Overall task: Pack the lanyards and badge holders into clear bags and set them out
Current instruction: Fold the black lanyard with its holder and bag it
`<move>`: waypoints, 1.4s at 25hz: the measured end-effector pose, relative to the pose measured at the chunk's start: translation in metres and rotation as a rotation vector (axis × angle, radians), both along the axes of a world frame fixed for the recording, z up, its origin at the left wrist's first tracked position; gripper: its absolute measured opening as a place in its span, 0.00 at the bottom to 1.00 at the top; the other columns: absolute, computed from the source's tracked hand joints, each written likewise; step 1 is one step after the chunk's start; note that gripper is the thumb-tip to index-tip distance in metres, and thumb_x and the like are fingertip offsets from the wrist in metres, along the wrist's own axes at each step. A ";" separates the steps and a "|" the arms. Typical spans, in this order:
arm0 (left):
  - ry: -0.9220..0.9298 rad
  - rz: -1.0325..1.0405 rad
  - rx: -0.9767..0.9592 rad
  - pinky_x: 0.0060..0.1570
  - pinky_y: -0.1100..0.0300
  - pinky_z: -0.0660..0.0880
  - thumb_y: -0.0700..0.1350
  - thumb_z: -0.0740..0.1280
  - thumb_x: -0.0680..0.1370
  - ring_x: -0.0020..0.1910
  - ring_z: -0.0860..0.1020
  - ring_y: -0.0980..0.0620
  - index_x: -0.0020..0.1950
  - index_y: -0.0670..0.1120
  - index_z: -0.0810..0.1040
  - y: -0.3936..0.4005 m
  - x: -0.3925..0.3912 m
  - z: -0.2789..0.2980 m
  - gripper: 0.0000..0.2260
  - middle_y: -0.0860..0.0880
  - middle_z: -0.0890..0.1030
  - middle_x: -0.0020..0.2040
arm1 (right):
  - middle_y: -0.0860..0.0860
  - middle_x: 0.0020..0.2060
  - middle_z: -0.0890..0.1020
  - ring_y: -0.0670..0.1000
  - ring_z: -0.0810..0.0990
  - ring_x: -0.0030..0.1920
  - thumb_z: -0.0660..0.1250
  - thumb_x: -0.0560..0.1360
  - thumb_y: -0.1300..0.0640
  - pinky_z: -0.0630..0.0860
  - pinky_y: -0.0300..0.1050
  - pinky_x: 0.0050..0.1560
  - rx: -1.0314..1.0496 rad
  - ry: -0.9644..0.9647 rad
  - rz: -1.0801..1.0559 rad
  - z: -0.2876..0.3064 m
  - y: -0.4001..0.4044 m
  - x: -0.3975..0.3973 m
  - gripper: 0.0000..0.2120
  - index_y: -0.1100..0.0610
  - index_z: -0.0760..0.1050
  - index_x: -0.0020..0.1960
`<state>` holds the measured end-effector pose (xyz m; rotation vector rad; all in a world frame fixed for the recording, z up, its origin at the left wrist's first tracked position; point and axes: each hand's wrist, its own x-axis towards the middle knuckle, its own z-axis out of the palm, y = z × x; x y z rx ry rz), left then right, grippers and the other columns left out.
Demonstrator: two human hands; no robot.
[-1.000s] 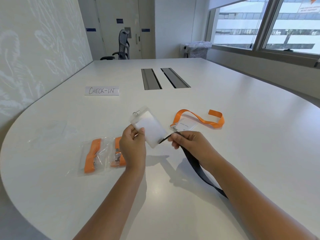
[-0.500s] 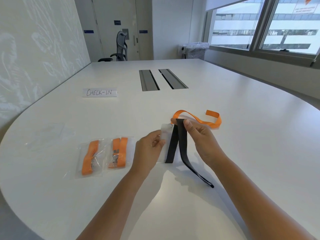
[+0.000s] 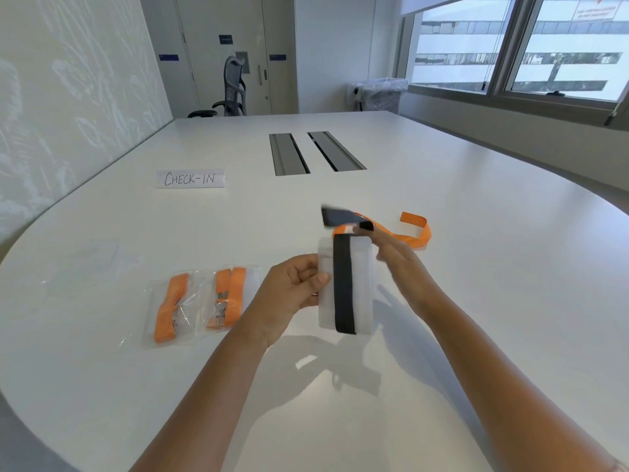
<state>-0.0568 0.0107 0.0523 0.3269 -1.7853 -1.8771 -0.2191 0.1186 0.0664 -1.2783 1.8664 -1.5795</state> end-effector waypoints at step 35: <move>-0.278 0.415 -0.175 0.45 0.56 0.79 0.39 0.65 0.77 0.47 0.79 0.48 0.57 0.48 0.72 -0.005 -0.009 -0.003 0.10 0.45 0.81 0.48 | 0.45 0.32 0.82 0.42 0.78 0.32 0.73 0.69 0.55 0.73 0.29 0.35 -0.072 -0.013 -0.206 -0.011 -0.011 0.029 0.10 0.47 0.72 0.42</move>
